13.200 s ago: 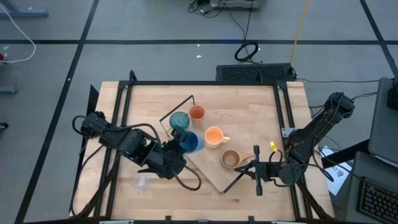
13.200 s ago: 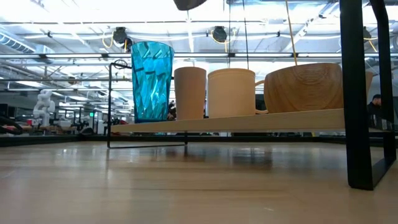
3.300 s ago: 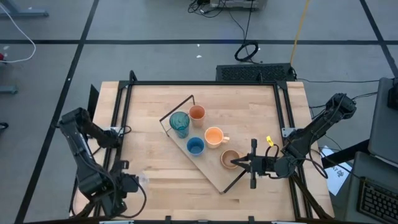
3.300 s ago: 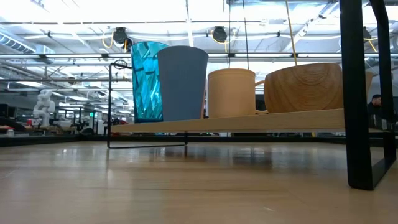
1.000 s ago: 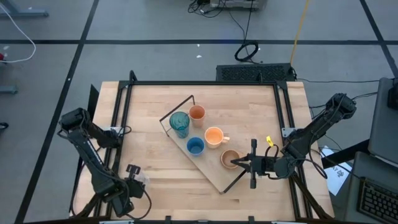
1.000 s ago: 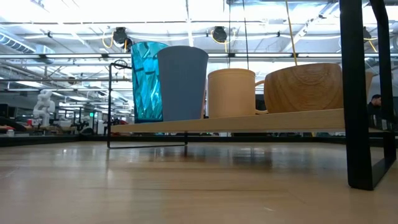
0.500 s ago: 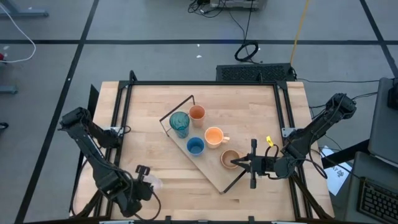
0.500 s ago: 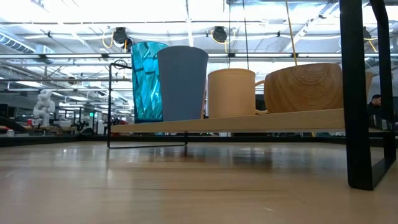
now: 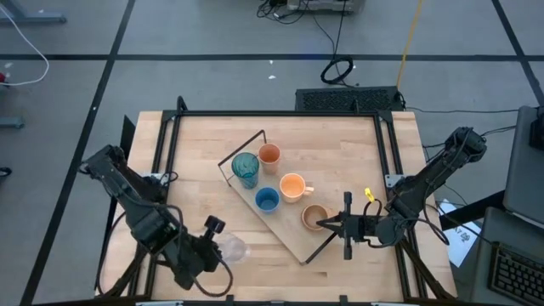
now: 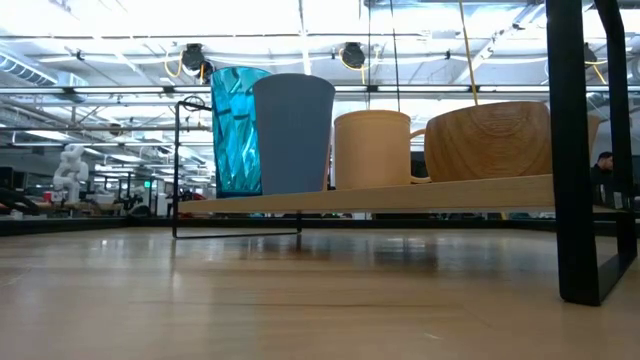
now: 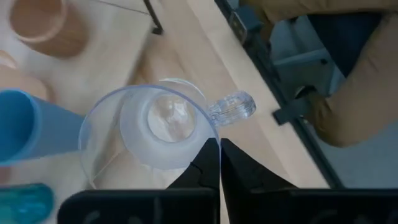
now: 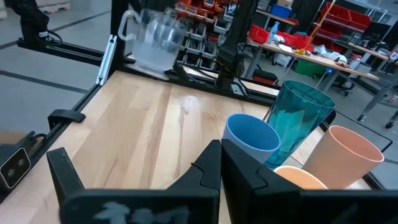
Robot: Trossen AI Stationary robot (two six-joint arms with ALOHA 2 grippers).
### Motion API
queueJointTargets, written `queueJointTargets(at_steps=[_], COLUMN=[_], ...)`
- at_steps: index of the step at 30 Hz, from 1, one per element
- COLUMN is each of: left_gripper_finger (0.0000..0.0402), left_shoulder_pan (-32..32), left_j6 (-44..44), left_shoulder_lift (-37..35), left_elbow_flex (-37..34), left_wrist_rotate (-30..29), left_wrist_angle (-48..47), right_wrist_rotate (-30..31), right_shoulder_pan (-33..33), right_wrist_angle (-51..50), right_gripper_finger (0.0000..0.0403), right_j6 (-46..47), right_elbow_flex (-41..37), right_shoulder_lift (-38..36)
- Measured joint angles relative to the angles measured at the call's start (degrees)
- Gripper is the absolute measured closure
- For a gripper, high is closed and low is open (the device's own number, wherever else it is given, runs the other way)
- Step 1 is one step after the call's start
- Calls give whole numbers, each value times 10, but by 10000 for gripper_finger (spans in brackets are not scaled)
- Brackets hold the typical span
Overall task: Stack small to large cups/mugs on shelf
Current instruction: Put the transparent mug on the shelf
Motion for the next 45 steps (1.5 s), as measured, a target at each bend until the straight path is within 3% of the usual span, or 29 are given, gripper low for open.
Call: queueJointTargets(at_steps=[18,34,45], left_gripper_finger=[401,401,401], left_shoulder_pan=[88,147,188], left_j6=[195,326,368], left_shoulder_lift=[14,214,261], left_elbow_flex=[111,393,438], left_wrist_rotate=[-16,2,37], left_wrist_angle=[-41,-184,-208], right_wrist_rotate=[1,2,3], right_shoulder_pan=[0,16,34], right_wrist_angle=[-56,-104,-120], right_gripper_finger=[403,403,403], right_j6=[27,49,48], right_elbow_flex=[0,0,0], right_shoulder_lift=[-21,-38,-49])
